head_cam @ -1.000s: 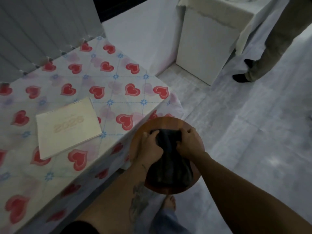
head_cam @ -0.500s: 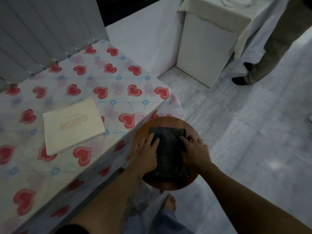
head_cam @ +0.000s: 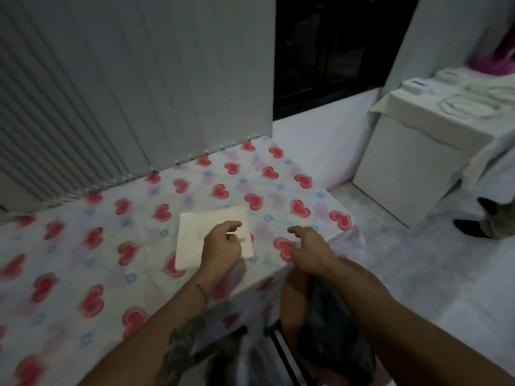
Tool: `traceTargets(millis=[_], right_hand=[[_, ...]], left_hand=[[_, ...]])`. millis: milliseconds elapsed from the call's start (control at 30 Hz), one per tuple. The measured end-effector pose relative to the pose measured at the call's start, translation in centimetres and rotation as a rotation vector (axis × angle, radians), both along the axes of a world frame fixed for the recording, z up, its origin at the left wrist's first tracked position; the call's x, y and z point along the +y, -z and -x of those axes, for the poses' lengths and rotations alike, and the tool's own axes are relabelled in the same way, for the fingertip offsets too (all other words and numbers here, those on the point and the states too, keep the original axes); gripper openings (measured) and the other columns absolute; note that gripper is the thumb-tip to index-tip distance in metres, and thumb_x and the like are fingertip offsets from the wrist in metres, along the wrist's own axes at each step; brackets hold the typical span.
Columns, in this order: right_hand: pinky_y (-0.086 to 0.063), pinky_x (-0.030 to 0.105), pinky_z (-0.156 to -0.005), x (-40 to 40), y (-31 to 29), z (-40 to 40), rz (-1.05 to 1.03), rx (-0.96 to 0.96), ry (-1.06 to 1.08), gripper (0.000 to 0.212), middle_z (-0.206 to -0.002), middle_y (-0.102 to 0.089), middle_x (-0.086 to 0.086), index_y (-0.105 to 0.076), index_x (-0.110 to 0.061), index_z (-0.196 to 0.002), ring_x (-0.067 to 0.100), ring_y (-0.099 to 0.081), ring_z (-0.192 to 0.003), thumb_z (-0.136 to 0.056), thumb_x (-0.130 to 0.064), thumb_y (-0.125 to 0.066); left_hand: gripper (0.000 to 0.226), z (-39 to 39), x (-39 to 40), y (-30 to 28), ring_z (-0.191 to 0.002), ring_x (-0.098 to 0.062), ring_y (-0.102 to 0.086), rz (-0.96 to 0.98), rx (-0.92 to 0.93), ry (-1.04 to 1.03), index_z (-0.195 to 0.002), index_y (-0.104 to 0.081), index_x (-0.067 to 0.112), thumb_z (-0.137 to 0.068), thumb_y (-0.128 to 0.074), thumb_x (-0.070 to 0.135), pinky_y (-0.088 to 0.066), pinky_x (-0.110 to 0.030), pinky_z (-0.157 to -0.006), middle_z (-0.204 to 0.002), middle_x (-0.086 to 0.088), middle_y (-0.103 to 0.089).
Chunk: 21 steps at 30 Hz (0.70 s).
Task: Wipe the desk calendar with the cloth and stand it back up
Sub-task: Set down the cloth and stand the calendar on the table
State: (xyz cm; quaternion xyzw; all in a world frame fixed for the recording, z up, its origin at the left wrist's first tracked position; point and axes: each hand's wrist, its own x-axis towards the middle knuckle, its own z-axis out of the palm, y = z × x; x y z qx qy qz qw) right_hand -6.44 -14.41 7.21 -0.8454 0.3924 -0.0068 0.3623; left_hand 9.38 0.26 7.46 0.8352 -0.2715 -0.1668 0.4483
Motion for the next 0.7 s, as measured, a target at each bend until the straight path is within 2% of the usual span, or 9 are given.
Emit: traceTargets(millis=[100,167,233,367,467,533,633,700], right_hand=[[-0.050,0.036,-0.092,0.7,-0.6,-4.4,-0.118,-0.088,0.043,0.056,-0.139,-0.050,0.006,-0.044,-0.021,-0.140,0.027,-0.058,-0.114,-0.087,-0.020,-0.058],[-0.044,0.028,-0.087,1.0,-0.4,-7.0,-0.147,-0.095,0.068,0.054,-0.137,-0.053,0.008,-0.045,-0.020,-0.140,0.022,-0.056,-0.112,-0.087,-0.019,-0.058],[-0.039,0.026,-0.087,1.1,0.0,-9.5,-0.166,-0.063,0.092,0.053,-0.136,-0.054,0.011,-0.045,-0.017,-0.139,0.024,-0.055,-0.114,-0.088,-0.018,-0.057],[-0.041,0.035,-0.101,1.4,1.1,-14.2,-0.213,0.002,0.156,0.055,-0.142,-0.050,0.014,-0.042,-0.013,-0.142,0.029,-0.052,-0.124,-0.088,-0.015,-0.055],[-0.039,0.039,-0.107,1.6,2.1,-17.2,-0.232,0.038,0.203,0.060,-0.146,-0.046,0.013,-0.036,-0.010,-0.146,0.031,-0.047,-0.130,-0.089,-0.015,-0.054],[-0.038,0.042,-0.108,1.6,2.9,-18.6,-0.238,0.061,0.243,0.061,-0.145,-0.047,0.014,-0.034,-0.010,-0.147,0.033,-0.046,-0.130,-0.089,-0.016,-0.054],[-0.043,0.046,-0.103,1.4,3.5,-20.0,-0.232,0.042,0.322,0.052,-0.136,-0.055,0.014,-0.046,-0.009,-0.139,0.032,-0.052,-0.122,-0.088,-0.017,-0.054],[-0.042,0.047,-0.105,1.4,3.7,-20.4,-0.245,0.012,0.387,0.054,-0.141,-0.051,0.013,-0.044,-0.009,-0.141,0.032,-0.049,-0.126,-0.089,-0.016,-0.053]], left_hand=[[0.038,-4.2,1.5,-0.6,-0.106,-0.028,-0.064,-0.010,0.038,-0.093,-0.118,-0.070,0.013,-0.092,-0.047,-0.003,-0.052,-0.039,-0.096,-0.122,-0.009,-0.068],[0.038,-6.8,2.2,-0.5,-0.104,-0.026,-0.063,-0.043,0.075,-0.113,-0.120,-0.069,0.014,-0.092,-0.049,-0.002,-0.051,-0.033,-0.093,-0.125,-0.009,-0.066],[0.039,-9.3,2.6,0.0,-0.109,-0.024,-0.061,-0.096,0.117,-0.111,-0.123,-0.067,0.015,-0.090,-0.052,0.000,-0.046,-0.027,-0.091,-0.129,-0.009,-0.064],[0.044,-13.7,2.5,1.6,-0.118,-0.027,-0.059,-0.171,0.176,-0.110,-0.129,-0.064,0.012,-0.086,-0.056,0.002,-0.045,-0.025,-0.090,-0.136,-0.012,-0.059],[0.052,-16.3,1.7,3.0,-0.121,-0.031,-0.058,-0.238,0.236,-0.102,-0.133,-0.061,0.011,-0.082,-0.060,0.004,-0.047,-0.033,-0.102,-0.139,-0.014,-0.056],[0.055,-17.4,1.0,3.8,-0.122,-0.033,-0.055,-0.297,0.253,-0.093,-0.135,-0.059,0.014,-0.080,-0.061,0.007,-0.047,-0.038,-0.105,-0.139,-0.016,-0.054],[0.056,-18.2,0.1,4.6,-0.124,-0.038,-0.052,-0.353,0.229,-0.110,-0.136,-0.057,0.020,-0.080,-0.059,0.011,-0.046,-0.043,-0.106,-0.139,-0.016,-0.052],[0.056,-18.7,0.0,4.9,-0.123,-0.038,-0.052,-0.325,0.258,-0.143,-0.135,-0.057,0.020,-0.081,-0.059,0.011,-0.048,-0.046,-0.105,-0.139,-0.016,-0.053]])
